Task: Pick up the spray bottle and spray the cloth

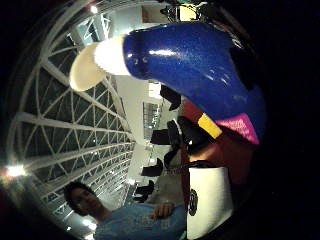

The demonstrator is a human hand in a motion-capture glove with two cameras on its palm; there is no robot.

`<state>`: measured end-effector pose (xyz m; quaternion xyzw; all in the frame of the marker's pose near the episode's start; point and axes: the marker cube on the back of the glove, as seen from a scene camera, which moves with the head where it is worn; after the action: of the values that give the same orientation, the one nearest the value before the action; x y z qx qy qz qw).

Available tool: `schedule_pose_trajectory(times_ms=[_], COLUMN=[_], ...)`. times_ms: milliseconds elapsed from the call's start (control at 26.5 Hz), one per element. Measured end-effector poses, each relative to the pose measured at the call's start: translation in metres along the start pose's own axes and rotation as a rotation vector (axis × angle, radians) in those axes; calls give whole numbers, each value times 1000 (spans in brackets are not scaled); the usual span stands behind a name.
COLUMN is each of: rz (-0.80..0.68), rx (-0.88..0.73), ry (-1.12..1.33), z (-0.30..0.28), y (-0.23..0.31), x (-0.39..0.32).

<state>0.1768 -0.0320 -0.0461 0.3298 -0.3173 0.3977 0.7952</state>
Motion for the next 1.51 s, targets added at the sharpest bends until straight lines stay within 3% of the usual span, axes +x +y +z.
schedule_pose_trajectory(times_ms=[378, 756, 1134, 1512], rz=[-59, -132, -98, 56], rx=[115, 63, -321, -660], ry=[35, 35, 160, 367], z=[11, 5, -22, -33], y=[-17, -24, -23, -25], x=[-4, -4, -41, -43])
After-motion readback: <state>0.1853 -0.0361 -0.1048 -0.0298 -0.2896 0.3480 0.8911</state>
